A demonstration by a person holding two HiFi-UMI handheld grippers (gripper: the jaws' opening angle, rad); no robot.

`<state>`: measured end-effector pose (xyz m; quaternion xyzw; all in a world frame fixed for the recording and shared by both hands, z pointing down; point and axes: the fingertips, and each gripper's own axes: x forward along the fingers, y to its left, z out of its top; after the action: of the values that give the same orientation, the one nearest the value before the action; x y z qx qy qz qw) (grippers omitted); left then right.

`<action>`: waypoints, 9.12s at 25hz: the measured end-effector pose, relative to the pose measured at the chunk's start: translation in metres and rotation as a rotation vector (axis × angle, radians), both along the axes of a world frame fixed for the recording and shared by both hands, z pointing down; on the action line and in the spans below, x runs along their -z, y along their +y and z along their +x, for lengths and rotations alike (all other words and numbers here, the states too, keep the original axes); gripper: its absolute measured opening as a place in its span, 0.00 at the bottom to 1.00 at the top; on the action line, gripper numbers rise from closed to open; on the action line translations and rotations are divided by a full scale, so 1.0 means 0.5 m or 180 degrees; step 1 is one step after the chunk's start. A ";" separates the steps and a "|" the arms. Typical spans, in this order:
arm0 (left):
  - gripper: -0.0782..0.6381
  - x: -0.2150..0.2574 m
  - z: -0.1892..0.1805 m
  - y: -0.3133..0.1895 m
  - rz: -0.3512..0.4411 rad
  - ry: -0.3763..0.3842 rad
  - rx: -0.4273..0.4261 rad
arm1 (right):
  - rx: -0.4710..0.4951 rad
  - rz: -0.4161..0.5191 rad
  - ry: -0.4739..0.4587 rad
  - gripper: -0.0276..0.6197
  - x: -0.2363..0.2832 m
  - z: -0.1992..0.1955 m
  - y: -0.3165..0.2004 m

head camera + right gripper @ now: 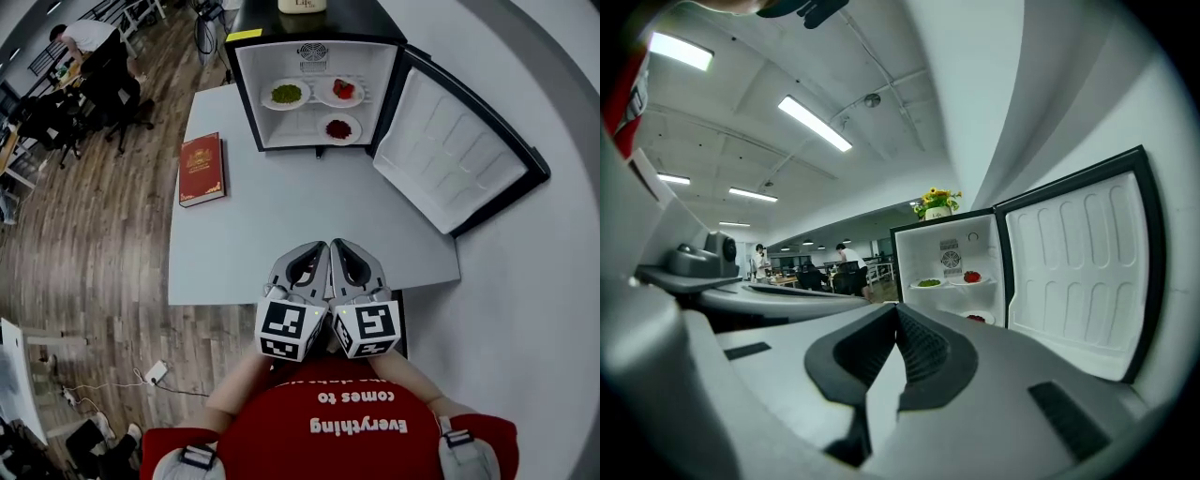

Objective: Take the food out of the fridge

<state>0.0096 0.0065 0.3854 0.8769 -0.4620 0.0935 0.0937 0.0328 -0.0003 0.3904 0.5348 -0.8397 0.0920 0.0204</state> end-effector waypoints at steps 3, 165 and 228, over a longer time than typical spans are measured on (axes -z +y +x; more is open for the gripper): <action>0.11 -0.004 0.001 -0.072 0.0043 -0.0082 -0.0173 | -0.0159 -0.0039 -0.0009 0.06 -0.006 0.002 -0.069; 0.11 -0.174 -0.037 -0.581 -0.0694 0.0469 0.0291 | -0.0453 -0.1787 -0.4067 0.09 -0.242 0.130 -0.884; 0.11 -0.338 -0.416 -0.044 -0.1318 0.0740 0.1849 | 0.0135 -0.4223 -0.0624 0.36 -0.675 -0.099 -0.121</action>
<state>-0.1985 -0.0153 0.5543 0.6766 -0.6491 0.0543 0.3434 -0.0166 -0.0607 0.7277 0.3815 -0.6135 0.6364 0.2703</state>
